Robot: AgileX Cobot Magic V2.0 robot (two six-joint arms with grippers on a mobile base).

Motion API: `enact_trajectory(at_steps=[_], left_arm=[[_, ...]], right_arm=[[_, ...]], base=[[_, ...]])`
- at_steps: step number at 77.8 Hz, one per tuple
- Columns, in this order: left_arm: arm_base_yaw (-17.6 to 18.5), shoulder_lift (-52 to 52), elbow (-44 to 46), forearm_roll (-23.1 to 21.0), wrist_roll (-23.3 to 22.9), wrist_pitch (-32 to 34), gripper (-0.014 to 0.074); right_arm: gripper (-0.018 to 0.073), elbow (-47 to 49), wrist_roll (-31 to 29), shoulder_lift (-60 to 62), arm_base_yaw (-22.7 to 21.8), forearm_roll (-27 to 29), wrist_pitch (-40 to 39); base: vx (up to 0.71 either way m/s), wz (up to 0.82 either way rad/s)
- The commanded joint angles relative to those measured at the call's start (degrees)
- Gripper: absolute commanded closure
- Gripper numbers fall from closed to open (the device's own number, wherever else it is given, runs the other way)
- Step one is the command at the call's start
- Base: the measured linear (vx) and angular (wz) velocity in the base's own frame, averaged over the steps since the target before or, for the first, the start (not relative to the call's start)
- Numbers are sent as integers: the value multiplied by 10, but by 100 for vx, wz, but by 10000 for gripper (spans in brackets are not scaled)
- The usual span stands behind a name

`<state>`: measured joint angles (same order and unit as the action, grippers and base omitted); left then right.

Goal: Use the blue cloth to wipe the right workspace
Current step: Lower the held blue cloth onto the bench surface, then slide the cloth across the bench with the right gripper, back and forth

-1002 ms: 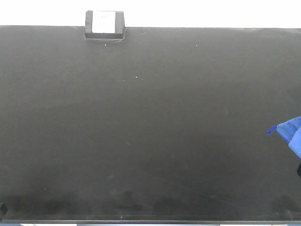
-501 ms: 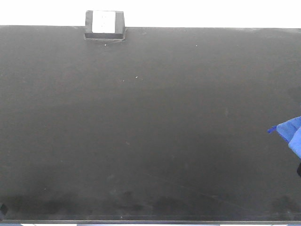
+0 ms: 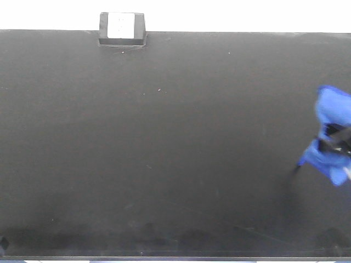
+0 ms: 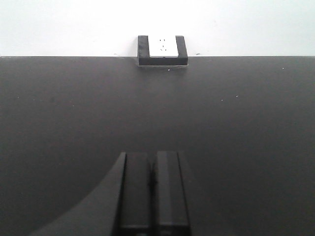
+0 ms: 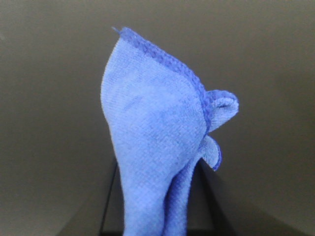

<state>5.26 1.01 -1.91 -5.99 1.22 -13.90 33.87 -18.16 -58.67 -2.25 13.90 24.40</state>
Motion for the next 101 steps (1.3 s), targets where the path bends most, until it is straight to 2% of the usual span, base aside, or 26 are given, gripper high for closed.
enact_trajectory(at_steps=[1, 24, 35, 42, 49, 64, 70, 76, 83, 95, 101], left_arm=[[-1, 6, 14, -3, 1, 45, 603], [-1, 6, 14, -3, 1, 45, 603], [-1, 6, 14, -3, 1, 45, 603], [-1, 6, 14, -3, 1, 45, 603], [-1, 6, 14, -3, 1, 45, 603], [-1, 6, 14, -3, 1, 45, 603], [-1, 6, 14, -3, 1, 45, 603], [-1, 6, 14, -3, 1, 45, 603], [-1, 6, 14, -3, 1, 45, 603], [-1, 6, 14, -3, 1, 45, 603], [-1, 6, 14, -3, 1, 45, 603]], right_arm=[[559, 44, -1, -75, -3, 3, -21], [559, 96, -28, -318, -3, 3, -37], [559, 98, -28, -362, -3, 6, -59], [559, 98, -40, -367, 12, 20, -62], [559, 98, -62, -367, 60, 37, -62], [559, 98, -90, -367, 213, 70, -90], [559, 97, -86, -367, 232, 74, -109], [559, 97, -82, -369, 217, 69, -115], [559, 97, -82, -373, 160, 50, -117], [559, 97, -82, -379, 8, 43, -119], [559, 97, -82, -379, -49, 45, -122]], base=[[0, 0], [0, 0], [0, 0], [0, 0], [0, 0], [0, 0], [0, 0], [0, 0], [0, 0], [0, 0], [0, 0]])
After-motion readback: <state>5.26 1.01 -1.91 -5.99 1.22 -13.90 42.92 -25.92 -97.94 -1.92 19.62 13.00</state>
